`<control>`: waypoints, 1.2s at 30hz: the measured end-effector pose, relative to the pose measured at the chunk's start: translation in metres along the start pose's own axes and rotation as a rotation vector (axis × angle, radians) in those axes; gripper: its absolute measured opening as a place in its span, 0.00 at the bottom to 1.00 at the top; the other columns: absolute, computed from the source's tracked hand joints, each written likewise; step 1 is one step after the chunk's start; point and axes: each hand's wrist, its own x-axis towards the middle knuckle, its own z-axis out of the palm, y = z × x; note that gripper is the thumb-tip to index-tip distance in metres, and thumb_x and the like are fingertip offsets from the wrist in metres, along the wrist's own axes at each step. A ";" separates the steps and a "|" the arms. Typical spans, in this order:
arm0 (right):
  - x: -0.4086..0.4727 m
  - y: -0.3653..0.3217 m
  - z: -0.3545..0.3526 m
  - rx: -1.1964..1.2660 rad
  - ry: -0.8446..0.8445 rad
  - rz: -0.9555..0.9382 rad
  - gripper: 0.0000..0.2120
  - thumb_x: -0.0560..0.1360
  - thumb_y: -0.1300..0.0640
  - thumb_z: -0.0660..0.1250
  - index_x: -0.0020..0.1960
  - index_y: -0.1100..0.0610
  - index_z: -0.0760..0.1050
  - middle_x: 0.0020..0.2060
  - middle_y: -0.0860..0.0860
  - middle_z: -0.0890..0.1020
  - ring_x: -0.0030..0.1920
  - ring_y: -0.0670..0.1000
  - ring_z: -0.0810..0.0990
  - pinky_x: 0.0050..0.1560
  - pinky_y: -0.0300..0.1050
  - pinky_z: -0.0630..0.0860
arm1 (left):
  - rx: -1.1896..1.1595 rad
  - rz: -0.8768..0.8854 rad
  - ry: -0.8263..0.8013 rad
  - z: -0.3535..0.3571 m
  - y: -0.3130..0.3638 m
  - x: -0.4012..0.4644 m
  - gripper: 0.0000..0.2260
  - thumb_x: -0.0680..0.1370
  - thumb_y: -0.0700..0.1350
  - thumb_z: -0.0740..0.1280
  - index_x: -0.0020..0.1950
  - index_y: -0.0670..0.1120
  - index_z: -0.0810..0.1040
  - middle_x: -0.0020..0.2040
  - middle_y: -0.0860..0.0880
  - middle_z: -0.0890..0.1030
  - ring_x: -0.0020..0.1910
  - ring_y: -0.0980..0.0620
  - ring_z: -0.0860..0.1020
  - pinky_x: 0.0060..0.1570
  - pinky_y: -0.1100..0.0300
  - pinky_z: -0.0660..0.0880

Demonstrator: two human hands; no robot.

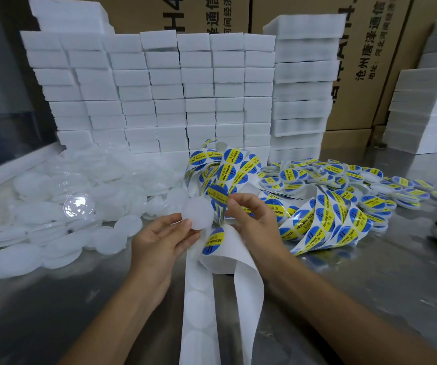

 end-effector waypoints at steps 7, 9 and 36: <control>0.000 -0.006 -0.004 0.064 -0.064 0.158 0.02 0.74 0.58 0.73 0.43 0.54 0.85 0.37 0.53 0.86 0.37 0.49 0.84 0.39 0.42 0.81 | 0.017 -0.009 -0.004 -0.002 -0.002 0.003 0.07 0.72 0.32 0.71 0.49 0.37 0.79 0.43 0.41 0.86 0.41 0.44 0.85 0.38 0.60 0.81; 0.000 -0.005 -0.004 0.074 -0.075 0.180 0.02 0.73 0.58 0.73 0.44 0.55 0.85 0.38 0.55 0.86 0.37 0.50 0.84 0.38 0.42 0.82 | 0.030 -0.008 -0.005 -0.002 -0.003 0.002 0.07 0.72 0.32 0.71 0.49 0.37 0.79 0.42 0.41 0.86 0.41 0.45 0.85 0.38 0.60 0.81; -0.003 -0.003 -0.003 0.103 -0.160 0.176 0.06 0.73 0.61 0.72 0.49 0.61 0.83 0.45 0.56 0.87 0.44 0.55 0.87 0.40 0.44 0.83 | 0.056 -0.017 -0.056 0.001 0.003 -0.001 0.15 0.66 0.39 0.74 0.51 0.37 0.80 0.44 0.40 0.86 0.44 0.43 0.85 0.38 0.60 0.81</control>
